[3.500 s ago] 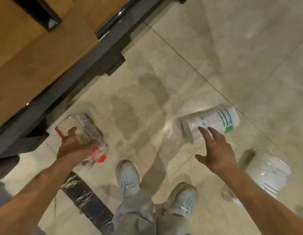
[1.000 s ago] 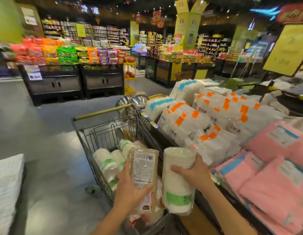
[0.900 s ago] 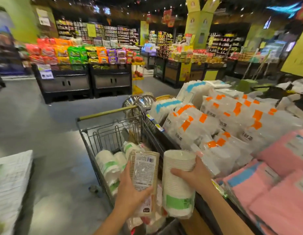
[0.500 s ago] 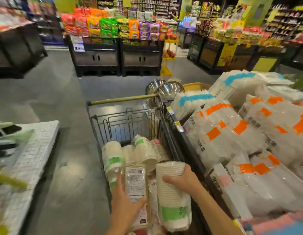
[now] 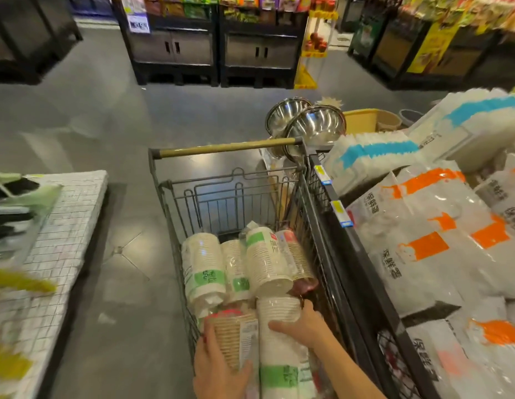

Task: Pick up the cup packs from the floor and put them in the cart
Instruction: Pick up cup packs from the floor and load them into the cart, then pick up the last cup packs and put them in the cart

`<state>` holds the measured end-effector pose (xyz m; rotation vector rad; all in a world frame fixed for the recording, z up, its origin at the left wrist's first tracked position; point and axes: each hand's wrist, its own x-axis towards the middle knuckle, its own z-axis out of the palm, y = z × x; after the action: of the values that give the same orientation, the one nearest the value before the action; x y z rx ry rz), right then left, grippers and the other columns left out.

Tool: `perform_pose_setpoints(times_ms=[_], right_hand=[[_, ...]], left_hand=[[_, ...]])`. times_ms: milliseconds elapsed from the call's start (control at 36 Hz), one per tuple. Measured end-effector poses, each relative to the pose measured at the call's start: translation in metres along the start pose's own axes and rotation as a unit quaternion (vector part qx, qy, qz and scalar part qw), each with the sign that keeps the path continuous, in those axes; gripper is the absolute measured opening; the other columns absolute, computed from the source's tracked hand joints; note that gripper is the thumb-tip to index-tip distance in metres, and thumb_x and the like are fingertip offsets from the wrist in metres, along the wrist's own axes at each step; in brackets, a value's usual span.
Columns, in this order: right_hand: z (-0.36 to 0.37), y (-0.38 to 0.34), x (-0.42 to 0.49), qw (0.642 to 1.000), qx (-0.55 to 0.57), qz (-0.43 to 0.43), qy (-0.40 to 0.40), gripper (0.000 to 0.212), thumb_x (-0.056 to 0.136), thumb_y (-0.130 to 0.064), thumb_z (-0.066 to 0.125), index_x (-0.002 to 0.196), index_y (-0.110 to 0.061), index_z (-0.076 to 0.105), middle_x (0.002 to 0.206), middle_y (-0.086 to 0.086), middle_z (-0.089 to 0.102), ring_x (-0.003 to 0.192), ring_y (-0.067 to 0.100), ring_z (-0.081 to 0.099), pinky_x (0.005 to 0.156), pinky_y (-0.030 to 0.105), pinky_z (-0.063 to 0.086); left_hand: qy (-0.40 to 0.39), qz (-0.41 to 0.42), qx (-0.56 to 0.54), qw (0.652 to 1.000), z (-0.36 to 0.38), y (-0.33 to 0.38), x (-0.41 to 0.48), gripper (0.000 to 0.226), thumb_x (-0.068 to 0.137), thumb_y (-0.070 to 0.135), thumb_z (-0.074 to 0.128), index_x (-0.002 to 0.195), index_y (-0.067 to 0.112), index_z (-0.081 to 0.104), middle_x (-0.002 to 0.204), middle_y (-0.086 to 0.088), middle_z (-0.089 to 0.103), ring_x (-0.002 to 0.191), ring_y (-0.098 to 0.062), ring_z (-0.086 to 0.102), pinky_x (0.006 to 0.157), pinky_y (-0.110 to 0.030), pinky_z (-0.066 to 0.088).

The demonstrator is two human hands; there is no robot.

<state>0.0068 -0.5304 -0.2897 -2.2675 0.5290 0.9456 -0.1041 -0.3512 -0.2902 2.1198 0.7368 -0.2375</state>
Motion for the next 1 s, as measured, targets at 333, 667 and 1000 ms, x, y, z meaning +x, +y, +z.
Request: perform_pose_setpoints(times_ms=[333, 667, 1000], right_hand=[[-0.028, 0.023, -0.033, 0.987, -0.076, -0.133, 0.039, 0.098, 0.083, -0.056, 0.069, 0.161, -0.017, 0.024, 0.152, 0.01, 0.044, 0.135, 0.026, 0.051, 0.107, 0.039, 0.046], [-0.087, 0.073, -0.113, 0.946, -0.209, -0.205, 0.139, 0.07, 0.088, -0.06, 0.061, 0.146, -0.024, 0.042, 0.134, 0.004, 0.053, 0.119, 0.028, 0.059, 0.096, 0.044, 0.053], [-0.109, 0.15, -0.192, 0.945, -0.158, -0.1, 0.269, 0.045, 0.088, -0.051, 0.059, 0.124, -0.024, 0.056, 0.113, 0.003, 0.061, 0.105, 0.026, 0.061, 0.081, 0.035, 0.05]], left_hand=[[-0.012, 0.077, 0.149, 0.986, 0.0, 0.011, -0.006, 0.106, 0.076, 0.05, 0.07, 0.157, 0.03, 0.005, 0.164, -0.008, 0.004, 0.152, -0.029, 0.008, 0.123, -0.049, 0.016], [-0.113, 0.29, 0.302, 0.901, 0.001, 0.088, -0.044, 0.083, 0.082, 0.054, 0.056, 0.154, 0.031, 0.022, 0.162, -0.001, 0.021, 0.149, -0.028, 0.021, 0.12, -0.047, 0.019], [-0.182, 0.519, 0.408, 0.729, 0.017, 0.185, -0.082, 0.062, 0.084, 0.053, 0.06, 0.141, 0.032, 0.047, 0.136, 0.004, 0.053, 0.125, -0.02, 0.05, 0.104, -0.041, 0.044]])
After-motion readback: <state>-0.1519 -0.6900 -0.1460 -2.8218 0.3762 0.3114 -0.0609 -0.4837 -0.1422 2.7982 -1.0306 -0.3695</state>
